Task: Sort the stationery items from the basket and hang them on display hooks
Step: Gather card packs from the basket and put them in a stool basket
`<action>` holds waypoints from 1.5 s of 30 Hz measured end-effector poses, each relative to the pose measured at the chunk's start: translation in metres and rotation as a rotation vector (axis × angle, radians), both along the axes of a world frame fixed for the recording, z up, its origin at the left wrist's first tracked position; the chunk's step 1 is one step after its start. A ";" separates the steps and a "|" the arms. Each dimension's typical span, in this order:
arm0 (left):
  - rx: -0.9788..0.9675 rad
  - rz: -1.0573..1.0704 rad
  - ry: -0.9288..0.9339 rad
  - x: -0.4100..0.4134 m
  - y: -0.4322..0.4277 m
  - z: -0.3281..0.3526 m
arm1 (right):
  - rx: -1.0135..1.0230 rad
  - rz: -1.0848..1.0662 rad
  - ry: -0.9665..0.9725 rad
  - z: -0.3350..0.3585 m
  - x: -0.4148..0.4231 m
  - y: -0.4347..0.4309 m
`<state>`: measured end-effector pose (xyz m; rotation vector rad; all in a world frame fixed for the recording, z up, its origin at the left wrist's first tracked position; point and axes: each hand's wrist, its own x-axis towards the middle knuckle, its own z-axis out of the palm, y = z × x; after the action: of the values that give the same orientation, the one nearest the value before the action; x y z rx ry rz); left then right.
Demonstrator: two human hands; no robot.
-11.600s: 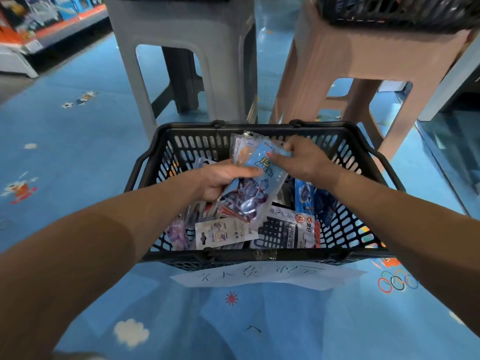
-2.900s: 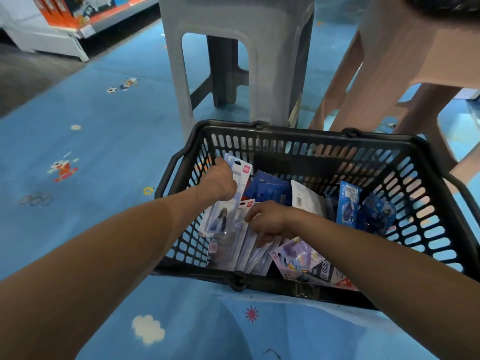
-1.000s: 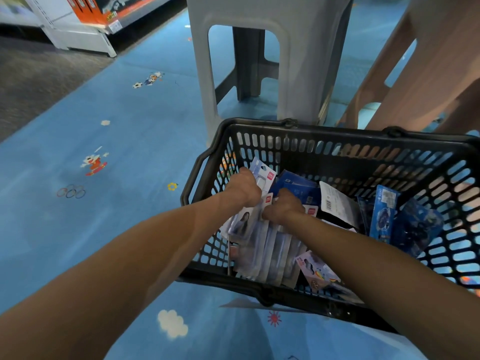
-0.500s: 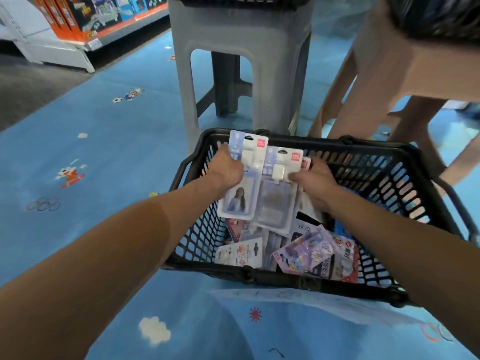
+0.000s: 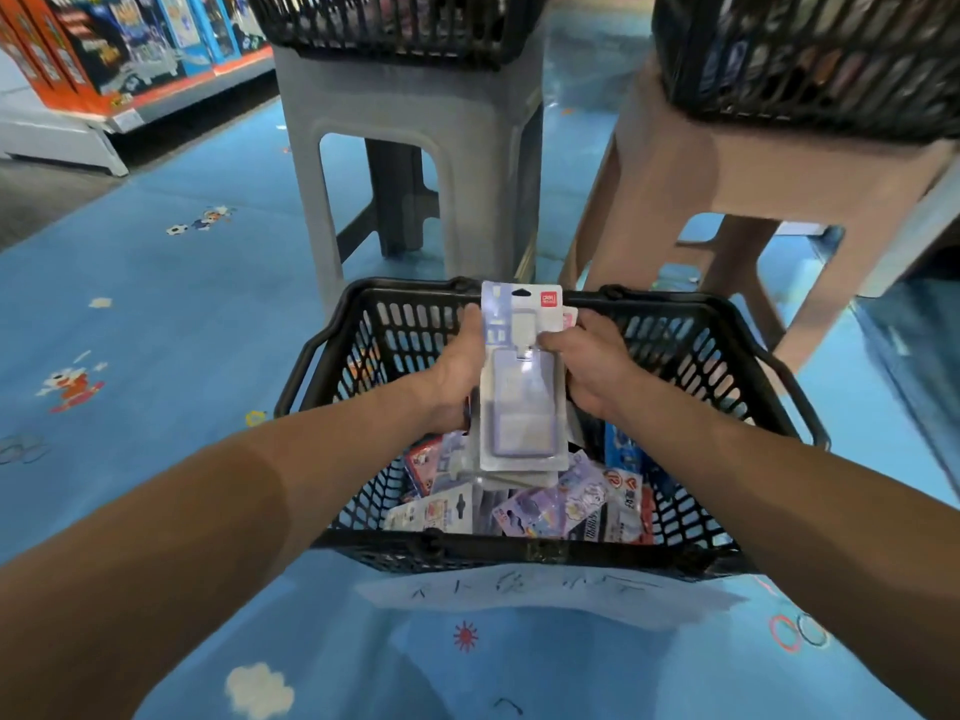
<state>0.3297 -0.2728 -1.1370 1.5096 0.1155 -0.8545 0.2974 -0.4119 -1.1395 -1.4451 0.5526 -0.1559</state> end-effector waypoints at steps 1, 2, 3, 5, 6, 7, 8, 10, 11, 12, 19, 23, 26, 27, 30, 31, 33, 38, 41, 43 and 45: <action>0.002 0.004 -0.001 -0.001 -0.003 0.000 | 0.001 0.003 -0.004 0.002 -0.001 0.001; -0.010 0.015 -0.001 -0.001 -0.005 -0.001 | 0.004 0.013 -0.010 0.002 -0.003 0.003; -0.034 0.028 0.006 -0.002 -0.006 -0.003 | 0.011 0.025 -0.011 0.003 -0.003 0.004; -0.057 0.058 -0.013 -0.002 -0.007 -0.007 | 0.037 0.044 -0.002 0.002 -0.005 0.006; -0.052 0.061 -0.037 0.000 -0.007 -0.010 | 0.053 0.049 0.002 0.002 -0.004 0.006; -0.046 0.064 -0.059 0.000 -0.006 -0.010 | 0.063 0.050 0.010 0.001 -0.004 0.005; -0.047 0.077 -0.081 0.000 -0.006 -0.011 | 0.064 0.049 0.022 -0.001 -0.003 0.003; -0.048 0.116 -0.104 0.002 -0.006 -0.012 | 0.051 0.051 0.060 -0.005 -0.002 0.001; -0.051 0.139 -0.112 0.002 -0.007 -0.012 | 0.075 0.068 0.083 -0.007 -0.003 0.002; -0.063 0.165 -0.110 0.003 -0.008 -0.012 | 0.127 0.088 0.108 -0.009 -0.004 0.005; -0.281 0.116 0.051 0.006 -0.006 0.000 | 0.320 0.311 0.063 -0.002 -0.010 0.009; -0.334 0.088 0.102 0.007 -0.003 0.003 | 0.255 0.560 0.030 0.006 -0.015 0.001; -0.364 0.032 0.127 0.007 -0.005 0.002 | 0.153 0.447 0.037 0.000 -0.011 0.004; -0.350 0.030 0.109 0.009 -0.006 -0.001 | 0.120 0.401 0.049 -0.002 -0.010 0.003; -0.114 0.069 -0.013 0.014 -0.004 -0.017 | -0.016 0.272 0.082 -0.008 -0.008 -0.013; 0.007 0.053 -0.046 0.014 -0.001 -0.025 | -0.071 0.231 0.085 -0.010 -0.008 -0.021; 0.297 -0.103 -0.150 0.014 0.007 -0.042 | -0.169 0.187 0.080 -0.015 -0.010 -0.035; 0.998 -0.838 -0.578 0.024 0.016 -0.073 | -0.280 0.233 0.174 -0.033 -0.019 -0.055; 1.103 -0.923 -0.632 0.031 0.012 -0.084 | -0.284 0.258 0.192 -0.041 -0.020 -0.063; 1.114 -0.958 -0.639 0.036 0.008 -0.095 | -0.265 0.247 0.187 -0.044 -0.019 -0.067; 1.120 -0.999 -0.624 0.037 0.002 -0.106 | -0.259 0.249 0.193 -0.048 -0.017 -0.069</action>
<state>0.3671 -0.2707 -1.2434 2.9256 -0.8174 -1.0838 0.2800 -0.4805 -1.1874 -1.7802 0.5167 0.1146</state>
